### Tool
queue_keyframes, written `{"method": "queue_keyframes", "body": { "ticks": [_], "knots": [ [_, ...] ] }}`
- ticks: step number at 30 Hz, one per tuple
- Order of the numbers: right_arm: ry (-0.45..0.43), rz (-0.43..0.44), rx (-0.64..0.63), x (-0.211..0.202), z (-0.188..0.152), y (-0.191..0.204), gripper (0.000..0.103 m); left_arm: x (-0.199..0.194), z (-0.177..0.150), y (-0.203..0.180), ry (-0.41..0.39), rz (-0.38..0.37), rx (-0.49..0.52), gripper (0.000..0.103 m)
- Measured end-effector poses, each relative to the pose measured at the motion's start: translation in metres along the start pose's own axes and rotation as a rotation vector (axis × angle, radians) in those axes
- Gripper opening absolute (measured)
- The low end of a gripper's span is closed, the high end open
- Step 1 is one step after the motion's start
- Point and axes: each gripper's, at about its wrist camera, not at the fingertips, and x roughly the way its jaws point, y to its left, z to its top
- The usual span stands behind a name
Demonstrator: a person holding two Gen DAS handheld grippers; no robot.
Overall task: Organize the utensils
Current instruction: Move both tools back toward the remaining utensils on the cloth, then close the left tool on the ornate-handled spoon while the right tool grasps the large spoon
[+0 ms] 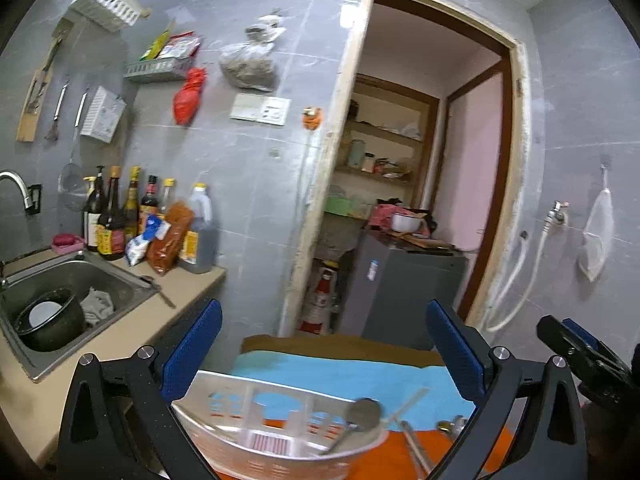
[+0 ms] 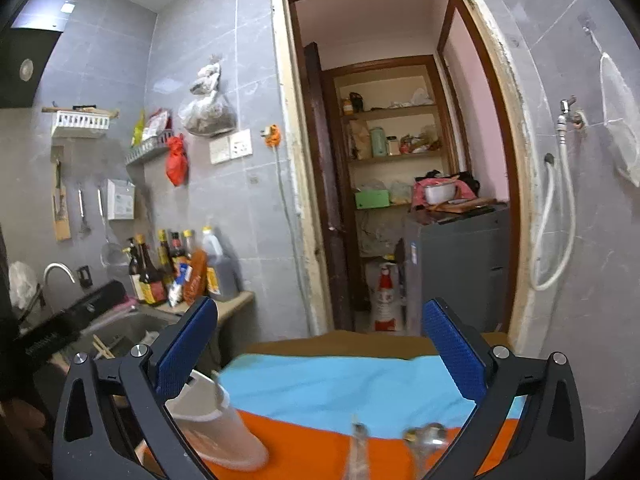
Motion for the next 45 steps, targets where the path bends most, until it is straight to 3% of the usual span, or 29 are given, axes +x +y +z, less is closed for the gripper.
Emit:
{"method": "queue_keyframes", "body": {
  "ticks": [7,12,17,32,45],
  "knots": [
    [0.019,-0.058,-0.028,-0.03,-0.005,-0.037,0.103,-0.003,-0.015,-0.046,0.044,-0.072,0.044,0.1],
    [0.061,-0.107,-0.046,-0.04,-0.018,-0.064,0.103,-0.001,-0.039,-0.073,0.109,-0.15,0.062,0.1],
    [0.102,-0.152,-0.063,-0.045,-0.034,-0.087,0.103,0.01,-0.069,-0.092,0.198,-0.177,0.078,0.1],
    [0.223,-0.196,-0.012,-0.023,-0.084,-0.153,0.103,0.068,-0.143,-0.125,0.391,-0.112,0.113,0.1],
    [0.349,-0.127,0.038,0.021,-0.112,-0.17,0.103,0.119,-0.176,-0.113,0.526,-0.103,0.084,0.095]
  ]
}}
